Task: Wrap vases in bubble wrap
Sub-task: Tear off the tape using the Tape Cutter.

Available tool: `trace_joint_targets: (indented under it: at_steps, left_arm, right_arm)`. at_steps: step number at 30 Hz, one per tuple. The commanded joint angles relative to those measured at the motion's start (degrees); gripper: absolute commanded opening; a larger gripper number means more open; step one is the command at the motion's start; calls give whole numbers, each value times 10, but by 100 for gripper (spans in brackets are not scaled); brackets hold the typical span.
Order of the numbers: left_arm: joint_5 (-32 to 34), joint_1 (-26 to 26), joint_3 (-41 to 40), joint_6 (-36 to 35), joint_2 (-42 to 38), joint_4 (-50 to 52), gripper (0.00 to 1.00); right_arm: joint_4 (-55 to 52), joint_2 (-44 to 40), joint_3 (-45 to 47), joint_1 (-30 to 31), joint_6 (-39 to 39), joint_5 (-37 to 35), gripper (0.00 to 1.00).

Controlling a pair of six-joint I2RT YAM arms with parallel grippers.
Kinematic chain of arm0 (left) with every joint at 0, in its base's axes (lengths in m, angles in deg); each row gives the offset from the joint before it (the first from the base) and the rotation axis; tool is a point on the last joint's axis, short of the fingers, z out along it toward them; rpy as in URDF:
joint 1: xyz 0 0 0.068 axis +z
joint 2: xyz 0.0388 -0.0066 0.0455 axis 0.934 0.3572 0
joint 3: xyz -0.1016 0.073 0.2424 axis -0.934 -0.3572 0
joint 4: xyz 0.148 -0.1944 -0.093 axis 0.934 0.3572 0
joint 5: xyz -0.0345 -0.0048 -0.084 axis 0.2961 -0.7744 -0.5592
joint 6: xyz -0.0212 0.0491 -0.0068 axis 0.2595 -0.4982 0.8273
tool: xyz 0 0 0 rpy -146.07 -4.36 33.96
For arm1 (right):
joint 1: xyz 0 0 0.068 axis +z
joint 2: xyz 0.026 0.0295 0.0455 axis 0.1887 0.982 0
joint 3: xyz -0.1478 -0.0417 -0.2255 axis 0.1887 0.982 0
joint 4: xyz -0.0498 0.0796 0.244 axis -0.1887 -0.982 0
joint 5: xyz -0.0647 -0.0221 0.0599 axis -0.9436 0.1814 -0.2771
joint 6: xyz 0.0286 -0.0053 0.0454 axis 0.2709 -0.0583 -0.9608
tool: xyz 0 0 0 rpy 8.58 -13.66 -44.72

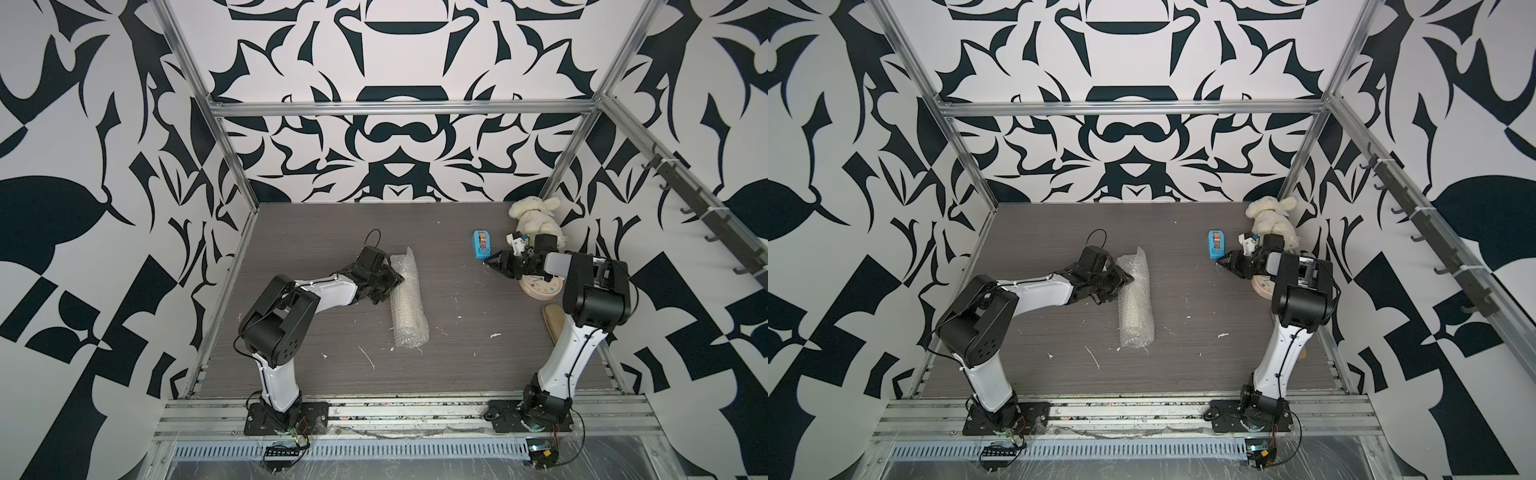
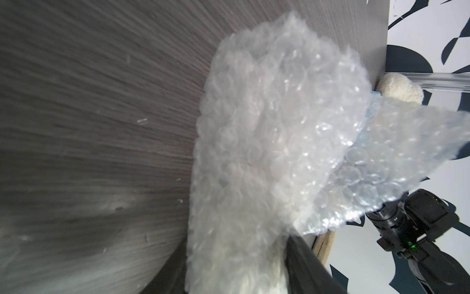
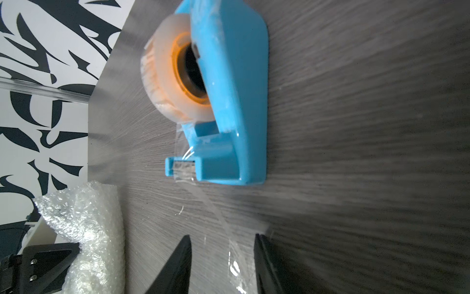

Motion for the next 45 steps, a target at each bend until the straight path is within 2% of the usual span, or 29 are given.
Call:
trace_joint_targets:
  at_steps: [1, 7, 14, 29, 34, 45]
  left_arm:
    - [1, -4, -16, -10, 6, 60, 52]
    - [1, -4, -14, -11, 5, 63, 52]
    - [3, -4, -14, -11, 6, 62, 52]
    - [1, -3, -17, -11, 3, 61, 52]
    - [1, -3, -18, -12, 1, 62, 52]
    - [2, -3, -14, -13, 3, 63, 52]
  right_arm:
    - [-17, 6, -30, 5, 22, 23, 45]
    - [-29, 33, -56, 10, 33, 35, 45]
    - [-48, 57, -73, 20, 33, 63, 40]
    - [-26, 55, -58, 8, 19, 82, 20]
    - [-22, 49, -52, 5, 18, 80, 26]
    - [3, 42, -35, -4, 6, 103, 21]
